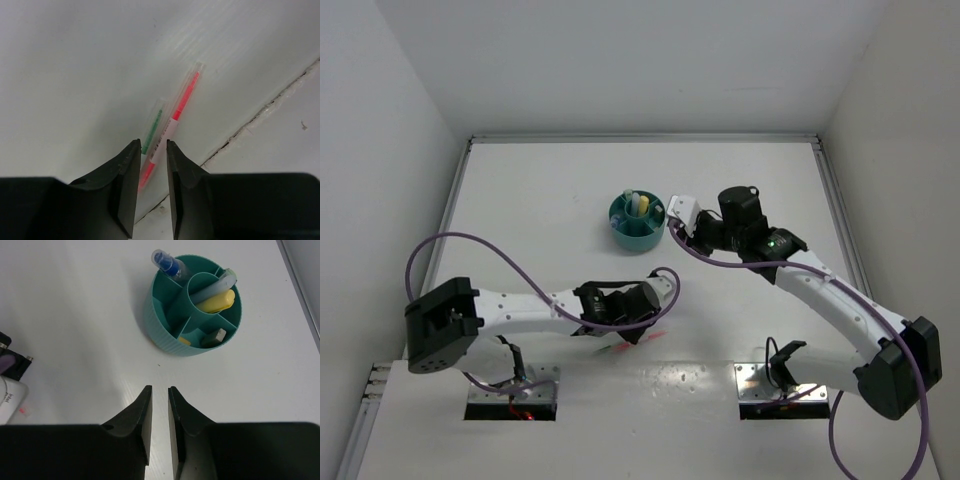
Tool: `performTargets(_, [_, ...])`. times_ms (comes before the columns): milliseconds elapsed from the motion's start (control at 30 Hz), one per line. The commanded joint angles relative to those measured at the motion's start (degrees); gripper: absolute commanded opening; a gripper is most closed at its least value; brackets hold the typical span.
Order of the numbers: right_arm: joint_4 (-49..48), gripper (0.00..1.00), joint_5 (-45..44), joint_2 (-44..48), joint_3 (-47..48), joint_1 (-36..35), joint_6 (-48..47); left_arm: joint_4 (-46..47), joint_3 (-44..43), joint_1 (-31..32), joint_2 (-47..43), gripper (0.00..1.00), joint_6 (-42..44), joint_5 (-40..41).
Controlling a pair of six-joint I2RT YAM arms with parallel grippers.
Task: Sort the stationery into containers
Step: Pick up the pen from the corner of the board.
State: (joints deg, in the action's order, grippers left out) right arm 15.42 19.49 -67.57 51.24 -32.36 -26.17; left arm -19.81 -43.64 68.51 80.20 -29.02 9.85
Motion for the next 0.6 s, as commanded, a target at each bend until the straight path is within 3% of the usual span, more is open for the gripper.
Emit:
performTargets(0, [-2.4,0.19,-0.1,0.5,0.8,0.2,0.2,2.5,0.2,-0.5,1.5,0.33,1.2,-1.6])
performTargets(133, [-2.4,0.19,-0.1,0.5,0.8,0.2,0.2,3.0,0.2,-0.5,3.5,0.37,1.8,-1.6])
performTargets(567, [-2.4,0.19,0.5,0.5,0.8,0.2,0.2,4.2,0.2,-1.5,5.7,0.37,1.8,-0.3])
